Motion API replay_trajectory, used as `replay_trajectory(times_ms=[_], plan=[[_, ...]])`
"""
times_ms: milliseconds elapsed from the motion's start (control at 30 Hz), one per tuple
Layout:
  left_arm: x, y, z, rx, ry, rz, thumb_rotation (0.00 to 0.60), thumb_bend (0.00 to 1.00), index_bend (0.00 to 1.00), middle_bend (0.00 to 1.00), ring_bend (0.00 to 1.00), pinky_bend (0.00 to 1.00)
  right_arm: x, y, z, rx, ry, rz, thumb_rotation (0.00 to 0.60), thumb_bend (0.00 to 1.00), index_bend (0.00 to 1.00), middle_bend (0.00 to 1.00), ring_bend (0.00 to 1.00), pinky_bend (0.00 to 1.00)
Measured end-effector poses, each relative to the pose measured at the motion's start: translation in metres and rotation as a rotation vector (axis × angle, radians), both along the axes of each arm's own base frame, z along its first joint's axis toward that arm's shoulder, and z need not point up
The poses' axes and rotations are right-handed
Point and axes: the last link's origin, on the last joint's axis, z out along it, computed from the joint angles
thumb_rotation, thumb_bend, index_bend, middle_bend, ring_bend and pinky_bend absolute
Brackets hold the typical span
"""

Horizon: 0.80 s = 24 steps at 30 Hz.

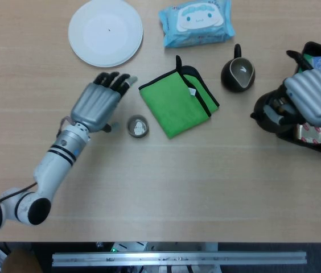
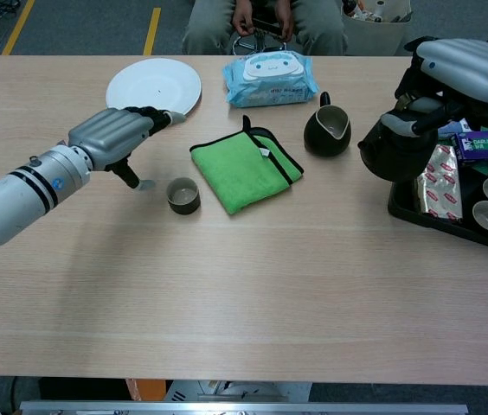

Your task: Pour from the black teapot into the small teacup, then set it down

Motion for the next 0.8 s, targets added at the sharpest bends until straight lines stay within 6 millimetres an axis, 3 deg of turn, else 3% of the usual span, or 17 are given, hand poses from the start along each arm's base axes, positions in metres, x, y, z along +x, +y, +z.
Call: replay_trajectory(times_ms=[367, 800], plan=[[-0.031, 0.004, 0.069, 0.147, 0.001, 0.080, 0.600, 0.21, 0.00, 0.09, 0.07, 0.13, 0.037, -0.012, -0.032, 0.060, -0.027, 0.054, 0.502, 0.37, 1.00, 0.97, 0.88, 0.03], [-0.059, -0.013, 0.116, 0.230, 0.036, 0.124, 0.600, 0.21, 0.01, 0.09, 0.07, 0.13, 0.081, -0.032, -0.080, 0.123, -0.004, 0.108, 0.512, 0.37, 1.00, 0.97, 0.88, 0.03]])
